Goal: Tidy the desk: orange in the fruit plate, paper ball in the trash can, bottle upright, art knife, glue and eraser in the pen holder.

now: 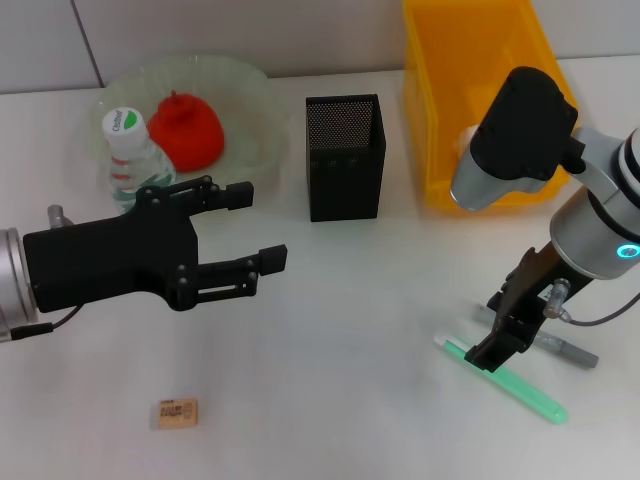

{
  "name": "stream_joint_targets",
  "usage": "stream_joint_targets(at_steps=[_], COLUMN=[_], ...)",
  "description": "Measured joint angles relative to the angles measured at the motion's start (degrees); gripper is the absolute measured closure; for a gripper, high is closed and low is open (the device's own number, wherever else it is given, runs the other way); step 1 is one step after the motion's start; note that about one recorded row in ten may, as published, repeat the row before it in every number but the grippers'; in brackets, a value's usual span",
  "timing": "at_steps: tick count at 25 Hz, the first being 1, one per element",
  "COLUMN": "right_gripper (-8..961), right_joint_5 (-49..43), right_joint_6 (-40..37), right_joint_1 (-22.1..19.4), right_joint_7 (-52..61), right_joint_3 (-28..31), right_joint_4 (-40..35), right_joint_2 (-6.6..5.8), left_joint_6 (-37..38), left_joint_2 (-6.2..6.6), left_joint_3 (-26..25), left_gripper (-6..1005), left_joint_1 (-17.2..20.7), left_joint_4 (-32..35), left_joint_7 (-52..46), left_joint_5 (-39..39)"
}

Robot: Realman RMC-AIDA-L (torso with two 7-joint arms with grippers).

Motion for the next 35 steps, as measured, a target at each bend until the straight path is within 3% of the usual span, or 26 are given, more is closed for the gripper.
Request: stream_joint_targets(at_steps=[35], right_gripper=[281], right_joint_5=[-1.2], right_joint_6=[-2.2], right_joint_1=[3.5], right_joint_7=[2.6], right_joint_3=[-1.1], right_joint_4=[3.1], right_joint_2=[0.13], left_joint_6=[0.0], left_joint_2=[0.00], left_joint_3=[0.0], left_gripper=[214], left_joint_1=[0.1], left_joint_4=[-0.6], left_joint_7=[1.2], left_joint_5=[0.0])
